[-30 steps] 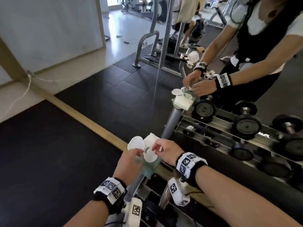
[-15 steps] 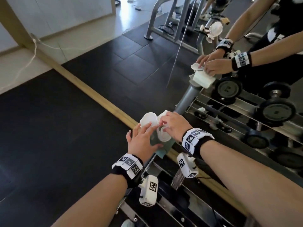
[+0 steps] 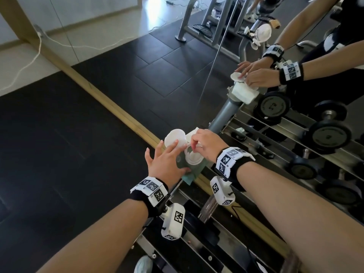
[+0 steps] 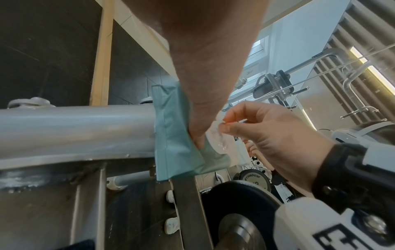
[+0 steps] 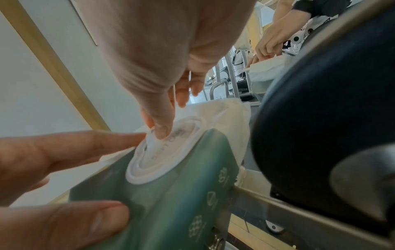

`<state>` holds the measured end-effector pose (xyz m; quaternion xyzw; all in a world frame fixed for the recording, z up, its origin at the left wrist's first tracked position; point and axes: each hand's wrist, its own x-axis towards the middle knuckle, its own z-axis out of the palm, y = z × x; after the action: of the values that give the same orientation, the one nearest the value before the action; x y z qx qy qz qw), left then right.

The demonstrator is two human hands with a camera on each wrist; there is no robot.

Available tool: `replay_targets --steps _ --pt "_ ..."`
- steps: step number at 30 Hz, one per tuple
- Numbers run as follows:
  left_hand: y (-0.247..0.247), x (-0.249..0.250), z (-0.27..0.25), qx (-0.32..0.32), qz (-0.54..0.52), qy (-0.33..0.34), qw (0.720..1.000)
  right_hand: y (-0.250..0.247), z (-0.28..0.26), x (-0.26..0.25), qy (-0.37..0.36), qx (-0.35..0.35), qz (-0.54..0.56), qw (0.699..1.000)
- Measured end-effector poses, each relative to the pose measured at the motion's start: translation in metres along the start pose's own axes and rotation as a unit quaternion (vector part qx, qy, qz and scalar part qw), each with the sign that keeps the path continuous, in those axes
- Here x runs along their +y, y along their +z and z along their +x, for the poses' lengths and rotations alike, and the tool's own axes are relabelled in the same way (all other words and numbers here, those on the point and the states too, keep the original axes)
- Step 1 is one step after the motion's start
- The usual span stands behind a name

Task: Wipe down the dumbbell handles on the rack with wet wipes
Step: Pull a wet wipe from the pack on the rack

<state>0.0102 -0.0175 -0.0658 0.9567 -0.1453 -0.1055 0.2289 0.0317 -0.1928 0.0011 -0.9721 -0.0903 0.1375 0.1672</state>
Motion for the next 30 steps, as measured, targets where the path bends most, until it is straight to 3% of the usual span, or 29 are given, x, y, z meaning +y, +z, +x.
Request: replay_targets --steps 9,14,20,24,30 --pt "-0.001 -0.003 0.002 -0.008 -0.021 -0.008 1.000 -0.007 -0.035 0.020 -0.009 -0.017 -0.018 1.000" --pt "0.002 -0.002 0.000 -0.009 -0.021 -0.002 1.000 0.003 -0.025 0.007 0.012 0.029 -0.029 0.999" --pt "0.001 -0.002 0.002 -0.009 -0.033 0.000 0.999 0.027 -0.009 -0.003 0.109 0.080 -0.082 0.987" --pt "0.004 -0.006 0.003 -0.009 -0.045 0.004 0.999 0.031 -0.007 -0.001 0.176 0.087 -0.047 0.979" --pt "0.010 -0.011 0.003 -0.004 -0.077 0.008 0.997 0.031 -0.004 0.000 0.188 0.074 0.025 0.979"
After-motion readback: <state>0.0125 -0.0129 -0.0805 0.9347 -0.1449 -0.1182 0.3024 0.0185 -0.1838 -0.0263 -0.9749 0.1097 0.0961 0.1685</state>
